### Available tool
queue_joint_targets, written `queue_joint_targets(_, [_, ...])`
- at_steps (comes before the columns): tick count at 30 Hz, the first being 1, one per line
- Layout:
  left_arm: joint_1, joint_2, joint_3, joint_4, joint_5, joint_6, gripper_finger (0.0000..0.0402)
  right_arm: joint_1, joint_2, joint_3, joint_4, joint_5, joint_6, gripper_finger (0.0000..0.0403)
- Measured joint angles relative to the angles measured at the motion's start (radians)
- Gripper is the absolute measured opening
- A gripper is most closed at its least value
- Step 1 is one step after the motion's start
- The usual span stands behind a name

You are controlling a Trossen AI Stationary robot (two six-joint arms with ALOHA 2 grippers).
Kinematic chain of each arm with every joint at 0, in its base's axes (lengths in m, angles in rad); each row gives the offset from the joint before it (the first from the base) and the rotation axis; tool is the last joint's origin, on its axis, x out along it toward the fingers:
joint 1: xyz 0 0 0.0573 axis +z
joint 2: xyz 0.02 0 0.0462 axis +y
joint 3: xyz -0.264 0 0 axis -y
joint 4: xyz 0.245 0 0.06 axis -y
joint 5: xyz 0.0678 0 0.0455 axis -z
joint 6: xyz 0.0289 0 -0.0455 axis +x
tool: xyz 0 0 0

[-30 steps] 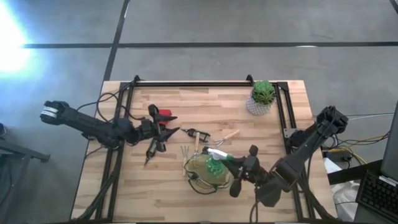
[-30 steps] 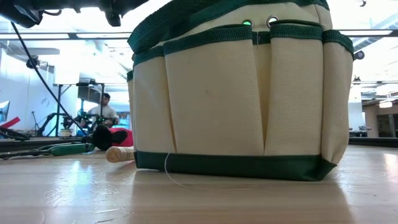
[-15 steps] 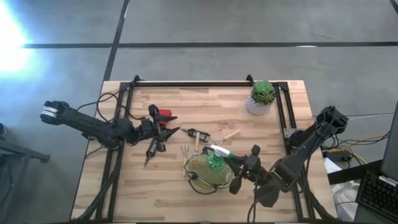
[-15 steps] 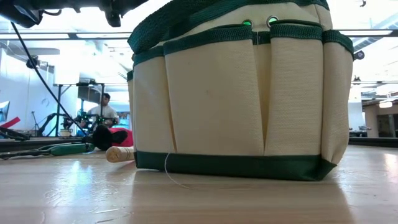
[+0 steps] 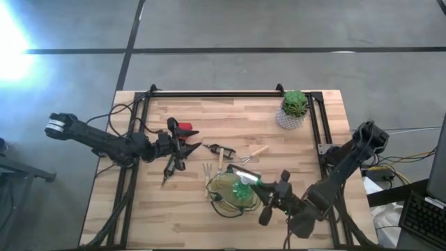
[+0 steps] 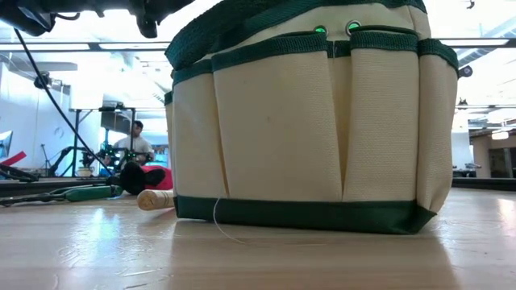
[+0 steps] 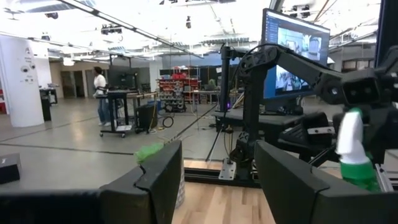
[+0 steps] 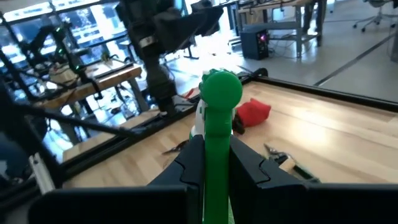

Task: Pick & Place Garden tools in Gardening bag
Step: Put the green spray bottle into the white gardening bag

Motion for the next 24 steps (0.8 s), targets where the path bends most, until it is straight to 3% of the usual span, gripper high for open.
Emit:
queue_joint_targets(12, [0.001,0.0,0.0,0.003,0.0,-0.003,0.0204,0.009,0.012,-0.028,0.023,-0.003,0.002,0.0029])
queue_joint_targets(24, [0.0,0.0,0.0,-0.022,0.0,-0.013,0.0204,0.009,0.012,-0.11,0.028,-0.043,0.123,0.0029])
